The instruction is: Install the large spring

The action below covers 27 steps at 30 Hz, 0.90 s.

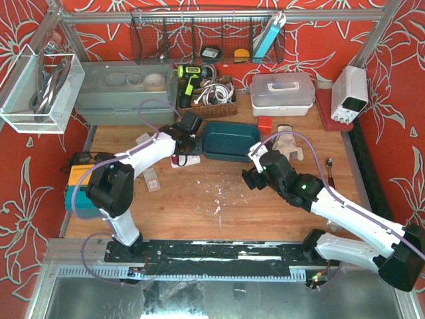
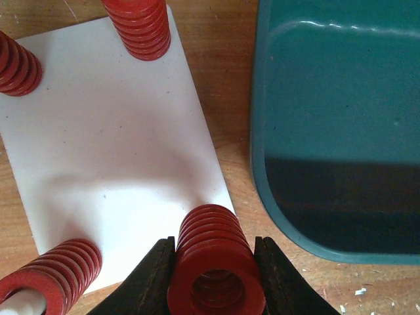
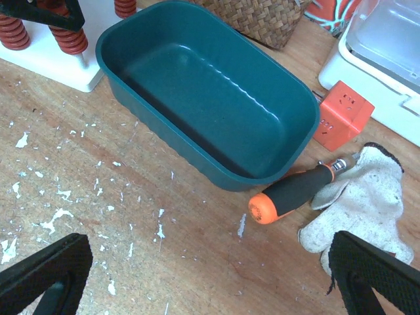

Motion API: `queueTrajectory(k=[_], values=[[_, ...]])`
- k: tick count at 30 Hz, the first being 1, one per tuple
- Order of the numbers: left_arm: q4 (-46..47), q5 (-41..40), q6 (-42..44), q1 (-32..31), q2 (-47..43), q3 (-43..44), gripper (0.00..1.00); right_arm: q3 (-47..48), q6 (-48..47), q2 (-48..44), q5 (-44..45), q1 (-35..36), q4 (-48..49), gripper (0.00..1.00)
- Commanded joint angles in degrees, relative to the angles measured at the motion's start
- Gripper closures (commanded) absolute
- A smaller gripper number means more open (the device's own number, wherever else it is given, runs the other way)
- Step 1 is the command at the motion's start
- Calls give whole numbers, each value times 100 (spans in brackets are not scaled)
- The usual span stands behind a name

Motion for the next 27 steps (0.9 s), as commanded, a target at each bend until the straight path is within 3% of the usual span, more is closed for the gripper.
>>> queueTrajectory(k=[1, 11, 18, 24, 25, 26, 27], values=[[107, -163, 55, -31, 122, 65, 80, 83, -76, 7, 131, 18, -131, 1], [51, -225, 20, -40, -162, -135, 48, 71, 138, -81, 207, 6, -160, 1], [5, -286, 5, -41, -580, -303, 37, 127, 344, -324, 412, -12, -206, 1], [222, -316, 30, -41, -1429, -492, 27, 83, 743, -599, 1241, -22, -168, 1], [362, -300, 61, -37, -1533, -556, 23, 65, 732, -666, 1344, -24, -82, 1], [500, -289, 71, -41, -1752, -628, 9, 53, 709, -717, 1426, -35, 9, 1], [667, -279, 91, -41, -1922, -712, 1, 58, 638, -761, 1481, -43, 108, 1]])
